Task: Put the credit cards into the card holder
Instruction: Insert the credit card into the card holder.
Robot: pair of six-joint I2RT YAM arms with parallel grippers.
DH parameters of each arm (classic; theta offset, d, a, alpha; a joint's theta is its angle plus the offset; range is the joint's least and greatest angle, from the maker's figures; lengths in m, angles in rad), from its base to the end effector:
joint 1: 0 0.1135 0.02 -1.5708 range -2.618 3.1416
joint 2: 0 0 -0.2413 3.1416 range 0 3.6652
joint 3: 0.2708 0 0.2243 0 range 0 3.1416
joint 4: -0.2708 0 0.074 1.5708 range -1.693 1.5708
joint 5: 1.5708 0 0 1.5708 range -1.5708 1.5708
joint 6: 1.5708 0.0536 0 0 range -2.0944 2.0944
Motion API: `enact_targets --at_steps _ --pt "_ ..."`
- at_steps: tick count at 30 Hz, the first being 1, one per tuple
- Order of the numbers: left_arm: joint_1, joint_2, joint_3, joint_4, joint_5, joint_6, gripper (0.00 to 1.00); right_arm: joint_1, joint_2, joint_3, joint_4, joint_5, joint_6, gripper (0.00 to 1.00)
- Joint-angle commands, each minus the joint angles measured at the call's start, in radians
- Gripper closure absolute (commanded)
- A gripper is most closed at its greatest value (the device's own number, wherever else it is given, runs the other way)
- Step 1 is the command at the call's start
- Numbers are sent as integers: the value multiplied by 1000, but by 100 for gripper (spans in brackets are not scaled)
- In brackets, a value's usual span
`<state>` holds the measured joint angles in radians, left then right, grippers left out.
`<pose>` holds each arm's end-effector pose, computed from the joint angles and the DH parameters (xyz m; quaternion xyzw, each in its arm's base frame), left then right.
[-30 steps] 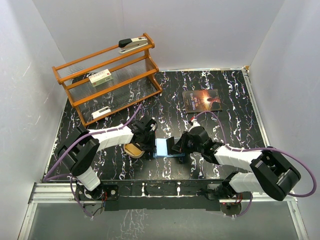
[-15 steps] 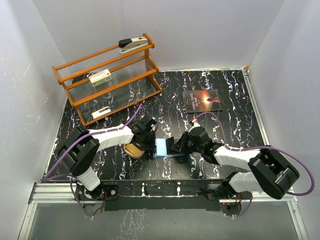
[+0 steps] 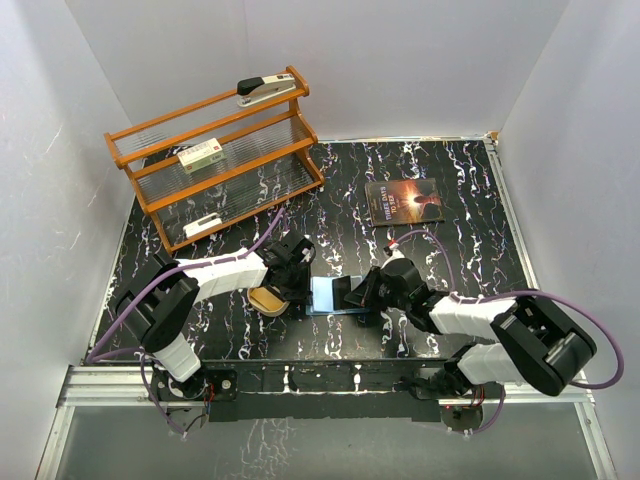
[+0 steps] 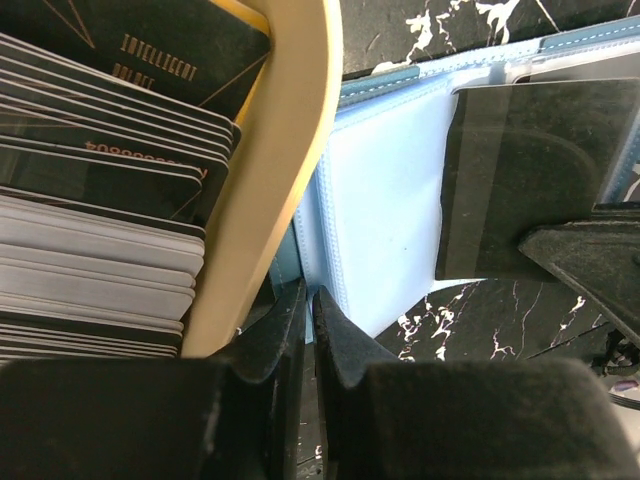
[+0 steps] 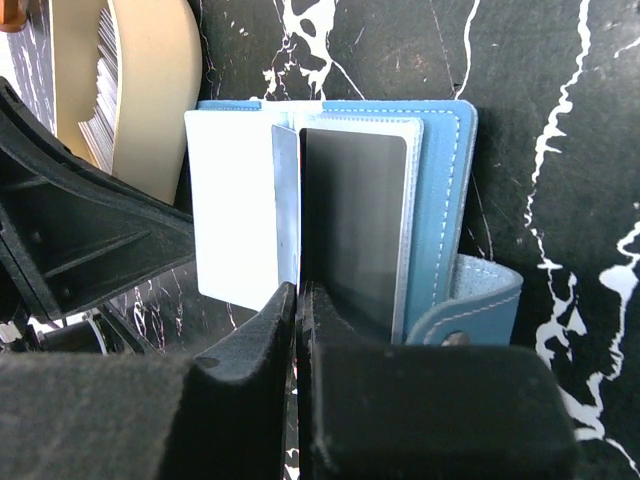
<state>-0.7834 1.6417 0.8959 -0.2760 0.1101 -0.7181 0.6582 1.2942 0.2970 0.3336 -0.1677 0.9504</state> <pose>0.2105 -0.2180 0.1430 0.0463 0.9601 -0.2234 0.1618 0.1699 0.1427 0.1185 0.0941 0.8915 0.3668 0.2486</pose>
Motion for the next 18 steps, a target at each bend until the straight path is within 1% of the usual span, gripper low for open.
enact_targets --at_steps 1,5,14,18 --pt "-5 -9 17 -44 -52 9 93 -2 70 -13 30 -36 2 98" --pt "-5 -4 20 -42 -50 12 93 -3 105 -12 61 -58 11 98" --pt "-7 5 25 -38 -45 11 93 -2 109 -6 64 -75 17 98" --pt "-11 -3 21 -28 -42 8 93 -3 108 -4 47 -71 21 95"
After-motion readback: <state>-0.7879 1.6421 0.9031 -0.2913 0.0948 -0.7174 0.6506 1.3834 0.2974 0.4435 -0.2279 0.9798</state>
